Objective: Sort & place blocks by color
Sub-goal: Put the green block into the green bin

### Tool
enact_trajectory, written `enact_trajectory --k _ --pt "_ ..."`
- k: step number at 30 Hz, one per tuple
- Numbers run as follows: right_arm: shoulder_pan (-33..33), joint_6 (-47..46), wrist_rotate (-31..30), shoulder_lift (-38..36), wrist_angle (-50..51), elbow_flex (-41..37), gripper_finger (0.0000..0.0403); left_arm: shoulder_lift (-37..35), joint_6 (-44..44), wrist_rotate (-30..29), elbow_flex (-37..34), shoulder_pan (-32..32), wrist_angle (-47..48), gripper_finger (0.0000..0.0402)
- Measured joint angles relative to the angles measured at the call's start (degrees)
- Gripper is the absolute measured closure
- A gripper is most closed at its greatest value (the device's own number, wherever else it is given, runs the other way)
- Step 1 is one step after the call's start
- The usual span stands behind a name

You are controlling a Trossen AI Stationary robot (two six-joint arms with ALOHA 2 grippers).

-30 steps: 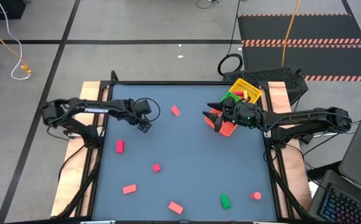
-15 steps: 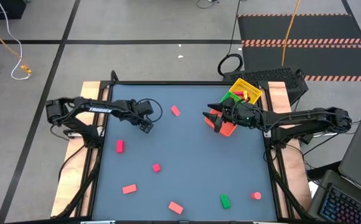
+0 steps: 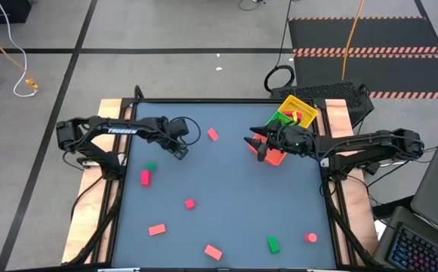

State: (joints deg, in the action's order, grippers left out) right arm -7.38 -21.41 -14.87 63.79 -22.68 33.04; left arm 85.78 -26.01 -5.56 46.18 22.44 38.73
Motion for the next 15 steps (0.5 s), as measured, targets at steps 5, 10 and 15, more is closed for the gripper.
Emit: enact_trajectory --k 5,10,15 --pt "0.00 -0.17 0.02 0.00 0.13 0.00 0.0149 0.00 0.99 0.00 1.96 -0.67 3.14 0.0393" --pt "0.00 -0.17 0.02 0.00 0.17 0.00 0.0149 -0.02 2.85 -1.30 4.40 -1.57 13.54 0.0356" --pt "0.00 0.00 0.13 0.00 0.21 -0.02 0.0149 -0.04 2.75 -3.54 6.70 -3.32 25.85 0.0295"
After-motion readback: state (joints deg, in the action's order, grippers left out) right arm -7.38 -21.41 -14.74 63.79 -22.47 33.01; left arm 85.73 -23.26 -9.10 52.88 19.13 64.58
